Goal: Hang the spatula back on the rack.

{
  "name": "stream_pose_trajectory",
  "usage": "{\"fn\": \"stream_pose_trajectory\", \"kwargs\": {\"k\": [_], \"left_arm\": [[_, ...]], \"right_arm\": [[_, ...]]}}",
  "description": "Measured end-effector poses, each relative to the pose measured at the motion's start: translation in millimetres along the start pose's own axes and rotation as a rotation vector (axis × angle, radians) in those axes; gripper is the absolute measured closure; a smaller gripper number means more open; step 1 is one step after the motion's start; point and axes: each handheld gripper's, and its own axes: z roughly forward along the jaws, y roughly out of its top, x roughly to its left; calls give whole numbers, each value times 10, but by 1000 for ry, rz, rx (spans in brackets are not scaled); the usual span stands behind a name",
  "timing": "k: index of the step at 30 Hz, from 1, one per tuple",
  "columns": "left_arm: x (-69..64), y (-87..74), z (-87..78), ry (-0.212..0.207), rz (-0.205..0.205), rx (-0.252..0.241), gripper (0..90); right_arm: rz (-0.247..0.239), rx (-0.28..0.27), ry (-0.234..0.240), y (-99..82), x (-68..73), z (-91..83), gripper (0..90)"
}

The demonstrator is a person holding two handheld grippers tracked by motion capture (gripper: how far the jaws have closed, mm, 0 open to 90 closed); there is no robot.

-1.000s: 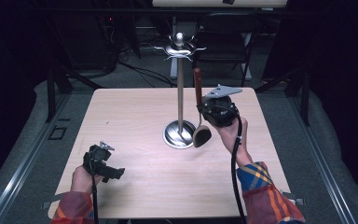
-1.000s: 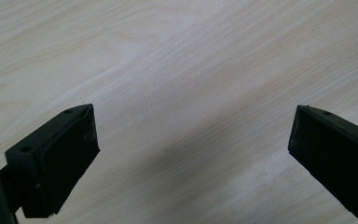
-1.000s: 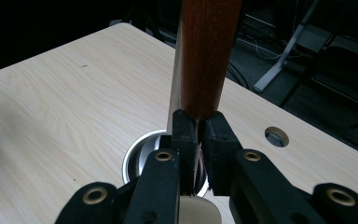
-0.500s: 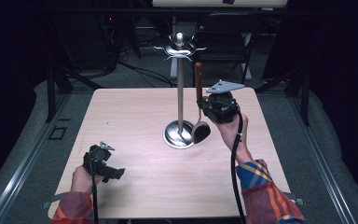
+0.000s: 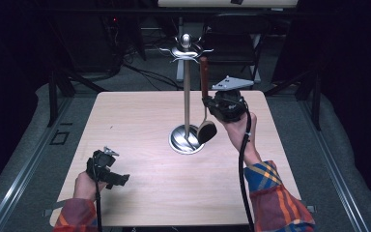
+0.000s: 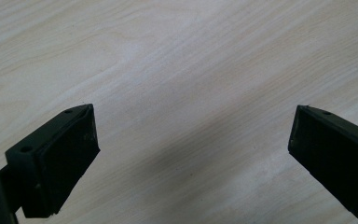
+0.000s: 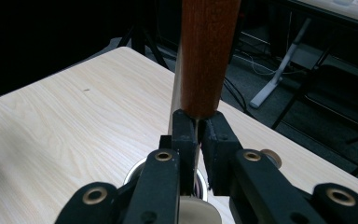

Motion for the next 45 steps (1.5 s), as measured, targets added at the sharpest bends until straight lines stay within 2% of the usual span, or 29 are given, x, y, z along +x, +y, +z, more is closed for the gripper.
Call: {"fn": "stream_pose_trajectory", "kwargs": {"k": [16, 45], "left_arm": [[-1, 0, 0, 0, 2, 0, 13], [-2, 1, 2, -2, 4, 2, 13]], "right_arm": [[8, 12, 6, 56, 18, 71, 841], [-6, 59, -1, 159, 7, 243, 839]]}}
